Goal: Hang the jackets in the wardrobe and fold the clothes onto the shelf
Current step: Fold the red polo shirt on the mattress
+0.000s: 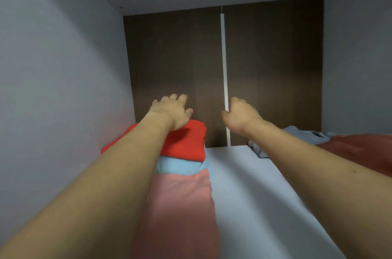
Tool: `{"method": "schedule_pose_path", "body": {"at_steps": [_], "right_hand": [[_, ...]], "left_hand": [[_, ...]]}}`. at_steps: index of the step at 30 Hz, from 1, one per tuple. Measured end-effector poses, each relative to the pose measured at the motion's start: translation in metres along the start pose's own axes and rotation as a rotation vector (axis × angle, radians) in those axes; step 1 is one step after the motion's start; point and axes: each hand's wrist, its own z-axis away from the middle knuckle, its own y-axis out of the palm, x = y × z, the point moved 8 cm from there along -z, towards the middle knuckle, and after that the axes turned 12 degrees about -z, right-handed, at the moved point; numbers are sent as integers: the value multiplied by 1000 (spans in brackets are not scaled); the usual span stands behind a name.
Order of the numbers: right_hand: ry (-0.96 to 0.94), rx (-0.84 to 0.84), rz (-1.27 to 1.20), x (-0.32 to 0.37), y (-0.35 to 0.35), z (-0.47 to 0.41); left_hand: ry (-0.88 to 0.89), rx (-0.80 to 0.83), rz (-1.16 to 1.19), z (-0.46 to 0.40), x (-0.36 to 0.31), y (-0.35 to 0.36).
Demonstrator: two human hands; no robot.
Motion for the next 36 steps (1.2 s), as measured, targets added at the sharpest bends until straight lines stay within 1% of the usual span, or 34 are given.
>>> {"method": "schedule_pose_path", "body": {"at_steps": [3, 7, 9, 12, 15, 19, 22, 25, 31, 33, 36], "right_hand": [[-22, -33, 46, -15, -53, 41], [0, -74, 75, -42, -115, 99], [2, -78, 92, -52, -139, 130], [20, -77, 145, -68, -175, 183], [63, -97, 184, -76, -225, 236], [119, -196, 255, -76, -297, 306], [177, -268, 335, -74, -347, 364], [195, -341, 431, -60, -396, 419], [162, -541, 601, -27, -489, 536], [195, -580, 621, -31, -519, 577], [281, -614, 650, -46, -568, 647]], "left_hand": [[31, -107, 35, 35, -35, -40], [84, -233, 78, 86, -84, -85], [106, -258, 107, 111, -110, -99], [193, -267, 123, 147, -157, -123], [288, -336, 183, 181, -199, -159], [387, -499, 259, 227, -248, -211], [469, -650, 365, 271, -282, -255], [538, -761, 477, 321, -310, -300], [642, -891, 699, 422, -355, -398], [678, -915, 744, 456, -372, -427], [746, -940, 743, 510, -408, -467]]}}
